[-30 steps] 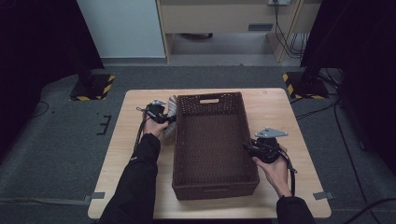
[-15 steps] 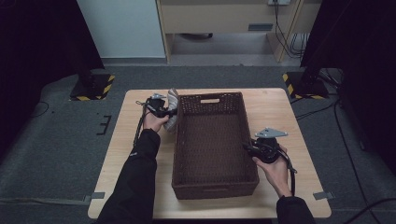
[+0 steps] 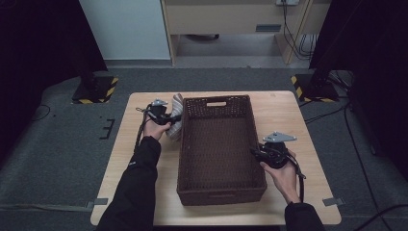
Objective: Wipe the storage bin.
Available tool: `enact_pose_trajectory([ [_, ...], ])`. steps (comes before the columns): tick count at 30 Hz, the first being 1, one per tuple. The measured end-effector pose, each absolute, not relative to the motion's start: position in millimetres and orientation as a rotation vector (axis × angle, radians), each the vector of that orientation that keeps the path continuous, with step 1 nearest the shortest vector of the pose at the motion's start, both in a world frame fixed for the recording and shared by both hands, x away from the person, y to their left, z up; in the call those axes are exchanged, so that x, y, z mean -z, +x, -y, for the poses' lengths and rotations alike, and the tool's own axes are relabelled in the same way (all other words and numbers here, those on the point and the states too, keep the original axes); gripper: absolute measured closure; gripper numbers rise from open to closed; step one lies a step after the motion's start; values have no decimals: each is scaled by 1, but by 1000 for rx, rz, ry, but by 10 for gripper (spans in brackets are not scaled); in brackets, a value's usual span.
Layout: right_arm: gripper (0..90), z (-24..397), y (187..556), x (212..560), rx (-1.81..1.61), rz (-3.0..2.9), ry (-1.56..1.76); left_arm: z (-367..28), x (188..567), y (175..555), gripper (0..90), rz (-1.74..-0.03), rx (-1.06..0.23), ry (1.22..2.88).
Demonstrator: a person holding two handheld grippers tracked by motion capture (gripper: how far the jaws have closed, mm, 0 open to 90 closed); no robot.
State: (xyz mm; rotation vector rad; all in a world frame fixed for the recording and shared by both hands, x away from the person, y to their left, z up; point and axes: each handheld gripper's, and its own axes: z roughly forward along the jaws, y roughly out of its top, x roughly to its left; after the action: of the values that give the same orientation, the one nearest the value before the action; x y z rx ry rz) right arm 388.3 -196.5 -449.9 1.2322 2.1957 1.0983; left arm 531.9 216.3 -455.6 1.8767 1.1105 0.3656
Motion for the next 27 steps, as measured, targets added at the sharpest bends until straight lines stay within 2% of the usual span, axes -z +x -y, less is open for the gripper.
enact_pose_trajectory([
  [3,664,197,388,450,-1093,-2197,1225,-220,439,525,681,-1065,-382,1841],
  [6,664,196,388,450,-1093,-2195,1230,-218,438,522,680,-1055,-382,1851],
  [15,665,196,388,450,-1089,-2193,1226,-201,494,515,681,-1108,-316,1993],
  [17,665,196,388,450,-1086,-2193,1227,-201,498,514,679,-1122,-308,1976],
  [27,665,196,387,450,-1083,-2192,1232,-223,440,500,678,-1033,-345,1870],
])
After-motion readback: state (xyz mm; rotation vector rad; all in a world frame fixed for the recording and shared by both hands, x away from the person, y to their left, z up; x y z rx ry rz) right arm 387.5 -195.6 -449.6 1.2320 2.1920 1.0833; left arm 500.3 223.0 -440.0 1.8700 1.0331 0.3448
